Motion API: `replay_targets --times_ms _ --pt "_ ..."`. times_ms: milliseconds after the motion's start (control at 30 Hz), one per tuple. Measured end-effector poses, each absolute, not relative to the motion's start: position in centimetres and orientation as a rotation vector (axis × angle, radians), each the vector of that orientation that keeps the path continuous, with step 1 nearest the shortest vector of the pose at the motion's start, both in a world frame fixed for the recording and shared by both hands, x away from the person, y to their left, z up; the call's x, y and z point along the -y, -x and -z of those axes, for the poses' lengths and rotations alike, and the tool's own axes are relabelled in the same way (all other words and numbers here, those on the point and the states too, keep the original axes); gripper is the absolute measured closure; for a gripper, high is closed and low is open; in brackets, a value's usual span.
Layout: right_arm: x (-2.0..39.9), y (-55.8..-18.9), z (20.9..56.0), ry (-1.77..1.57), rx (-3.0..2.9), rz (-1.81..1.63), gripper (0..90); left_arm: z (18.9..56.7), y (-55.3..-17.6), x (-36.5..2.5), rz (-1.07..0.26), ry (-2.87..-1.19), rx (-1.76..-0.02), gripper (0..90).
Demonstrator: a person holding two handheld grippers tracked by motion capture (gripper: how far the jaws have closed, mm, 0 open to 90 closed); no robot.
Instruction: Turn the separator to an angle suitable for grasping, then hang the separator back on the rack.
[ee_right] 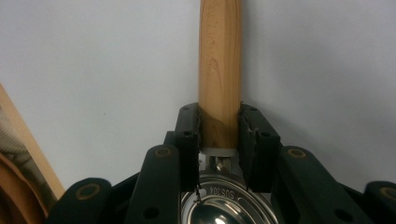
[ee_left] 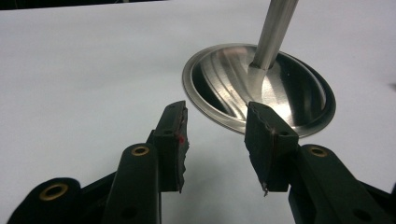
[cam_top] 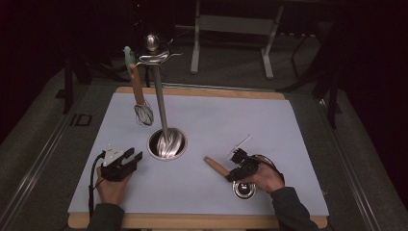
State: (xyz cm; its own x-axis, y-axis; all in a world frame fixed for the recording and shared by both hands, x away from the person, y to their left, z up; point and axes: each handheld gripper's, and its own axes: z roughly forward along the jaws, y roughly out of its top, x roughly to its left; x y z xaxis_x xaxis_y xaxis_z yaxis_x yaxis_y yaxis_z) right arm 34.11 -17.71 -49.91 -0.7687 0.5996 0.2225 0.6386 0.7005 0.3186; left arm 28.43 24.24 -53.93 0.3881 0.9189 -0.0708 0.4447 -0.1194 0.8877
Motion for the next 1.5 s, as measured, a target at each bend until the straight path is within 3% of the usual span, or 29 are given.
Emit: replay_targets --times_ms 900,1500 --pt "18.0 -35.5 48.8 1.012 2.798 0.729 70.8 53.9 -28.5 -24.3 -0.647 -1.729 -1.205 59.3" --pt "17.4 -35.9 46.8 0.739 2.848 0.935 70.8 53.9 -28.4 -24.2 -0.651 -1.728 -1.203 59.3"
